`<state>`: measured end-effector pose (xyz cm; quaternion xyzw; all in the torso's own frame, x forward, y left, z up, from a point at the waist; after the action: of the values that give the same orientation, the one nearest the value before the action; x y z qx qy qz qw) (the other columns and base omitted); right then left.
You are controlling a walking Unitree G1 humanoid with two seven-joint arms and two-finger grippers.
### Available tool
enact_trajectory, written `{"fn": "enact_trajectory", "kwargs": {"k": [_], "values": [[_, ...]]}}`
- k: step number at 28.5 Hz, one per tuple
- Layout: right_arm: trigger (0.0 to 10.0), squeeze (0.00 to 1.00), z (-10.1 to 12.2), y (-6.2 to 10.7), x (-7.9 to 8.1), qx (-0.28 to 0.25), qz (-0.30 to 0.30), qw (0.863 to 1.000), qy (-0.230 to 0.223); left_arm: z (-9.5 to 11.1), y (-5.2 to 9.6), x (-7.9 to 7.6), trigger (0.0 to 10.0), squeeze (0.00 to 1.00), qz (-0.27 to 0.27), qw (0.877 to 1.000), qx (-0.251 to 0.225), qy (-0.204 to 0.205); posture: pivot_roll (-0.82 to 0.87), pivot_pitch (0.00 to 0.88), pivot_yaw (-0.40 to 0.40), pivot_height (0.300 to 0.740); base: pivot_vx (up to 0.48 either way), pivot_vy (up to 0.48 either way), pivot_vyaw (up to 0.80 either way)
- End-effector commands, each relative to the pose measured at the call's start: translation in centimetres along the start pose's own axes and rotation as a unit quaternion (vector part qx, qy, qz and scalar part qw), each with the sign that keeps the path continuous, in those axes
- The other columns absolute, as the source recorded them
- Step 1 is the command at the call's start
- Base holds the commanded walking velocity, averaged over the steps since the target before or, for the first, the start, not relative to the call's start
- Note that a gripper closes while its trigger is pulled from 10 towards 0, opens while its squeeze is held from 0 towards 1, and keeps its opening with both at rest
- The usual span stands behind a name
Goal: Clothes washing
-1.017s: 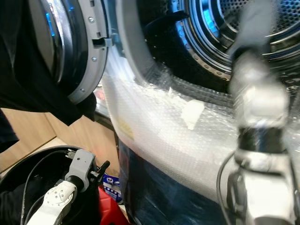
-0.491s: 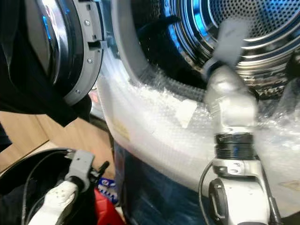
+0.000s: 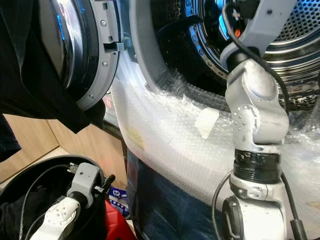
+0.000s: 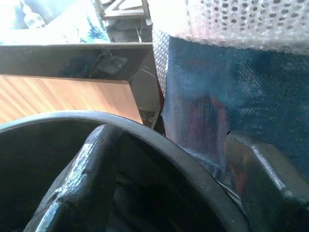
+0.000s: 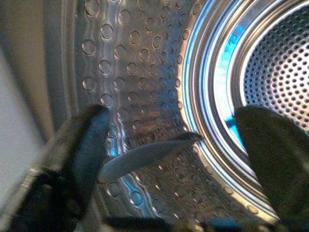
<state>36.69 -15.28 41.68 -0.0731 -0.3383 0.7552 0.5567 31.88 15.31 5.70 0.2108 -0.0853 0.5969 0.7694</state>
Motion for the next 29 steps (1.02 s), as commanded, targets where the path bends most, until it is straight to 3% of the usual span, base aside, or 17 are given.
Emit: {"fn": "enact_trajectory", "kwargs": {"k": [1,2,3,6,10,11,12,15,17,18,19,21,24,27,29], "values": [[10.0,0.00,1.9,1.0,2.1,-0.037,0.053,0.997,-0.037,0.3,0.0,-0.5,10.0,0.00,-0.011,1.000,-0.006,-0.005,0.13,0.000,0.002,0.740,0.000,0.000,0.00],[10.0,0.00,1.9,1.0,2.1,-0.037,0.053,0.997,-0.037,0.3,0.0,-0.5,10.0,0.00,-0.011,1.000,-0.006,-0.005,0.13,0.000,0.002,0.740,0.000,0.000,0.00],[10.0,0.00,1.5,2.0,3.0,-0.029,0.090,0.993,-0.070,0.3,0.0,-0.6,10.0,0.00,-0.013,1.000,-0.007,-0.006,0.13,0.000,-0.001,0.740,0.000,0.000,0.00],[10.0,0.00,1.0,3.7,4.6,-0.014,0.156,0.983,-0.099,0.4,0.0,-0.6,10.0,0.00,-0.011,1.000,-0.008,-0.006,0.12,0.000,-0.003,0.740,0.000,0.000,0.00],[10.0,0.00,0.5,7.1,7.7,0.017,0.283,0.947,-0.151,0.4,0.1,0.4,10.0,0.00,0.014,1.000,-0.012,-0.012,0.12,0.000,-0.005,0.740,0.000,0.000,0.00],[10.0,0.00,0.5,7.1,7.7,0.017,0.283,0.947,-0.151,0.4,0.1,0.4,10.0,0.00,0.014,1.000,-0.012,-0.012,0.12,0.000,-0.005,0.740,0.000,0.000,0.00],[10.0,0.00,-0.5,8.8,8.9,0.047,0.331,0.930,-0.154,0.2,0.1,1.0,10.0,0.00,0.024,1.000,-0.010,-0.012,0.12,0.000,-0.008,0.740,0.000,0.000,0.00],[10.0,0.00,-2.7,11.7,10.3,0.106,0.396,0.896,-0.172,0.0,0.0,1.7,10.0,0.00,0.036,0.999,-0.008,-0.014,0.12,0.000,-0.010,0.740,0.000,0.000,0.00],[10.0,0.00,-2.9,12.3,10.5,0.113,0.407,0.888,-0.183,0.1,0.1,1.8,10.0,0.00,0.038,0.999,-0.010,-0.014,0.12,0.000,-0.009,0.740,0.000,0.000,0.00],[10.0,0.00,-3.0,13.1,10.9,0.125,0.425,0.876,-0.193,0.1,0.1,2.0,10.0,0.00,0.041,0.999,-0.012,-0.016,0.13,0.000,-0.009,0.740,0.000,0.000,0.00],[10.0,0.00,-3.5,14.6,11.7,0.155,0.457,0.853,-0.199,0.3,0.2,2.4,10.0,0.00,0.049,0.998,-0.017,-0.023,0.13,0.000,-0.009,0.740,0.000,0.000,0.00],[10.0,0.00,-3.8,15.2,11.8,0.170,0.467,0.845,-0.200,0.6,0.2,2.9,10.0,0.00,0.059,0.998,-0.022,-0.025,0.13,0.000,-0.010,0.740,0.000,0.000,0.00],[10.0,0.00,-6.2,17.2,11.3,0.230,0.470,0.833,-0.178,0.9,0.6,4.2,10.0,0.00,0.086,0.996,-0.031,-0.024,0.14,0.000,-0.003,0.740,0.000,0.000,0.00],[10.0,0.00,-9.7,19.7,9.9,0.302,0.459,0.822,-0.148,1.5,1.0,4.5,10.0,0.00,0.084,0.995,-0.052,-0.006,0.14,0.000,0.002,0.740,0.000,0.000,0.00],[10.0,0.00,-13.1,21.8,7.8,0.365,0.434,0.815,-0.119,1.7,1.4,4.6,10.0,0.00,0.074,0.995,-0.062,0.006,0.14,0.000,0.003,0.740,0.000,0.000,0.00]]}}
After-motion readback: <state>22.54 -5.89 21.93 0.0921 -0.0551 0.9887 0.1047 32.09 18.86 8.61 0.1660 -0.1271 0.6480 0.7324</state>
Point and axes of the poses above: a point about 5 cm out from each wrist's last joint towards the gripper, its own y axis pointing back from the gripper into the wrist, its own z axis along the axis of the wrist's last joint, x = y × z, the point moved 5 cm from there along -y, pointing out of the wrist towards the gripper, and after that the axes turned 11 degrees about -y, right-handed, at the moved point
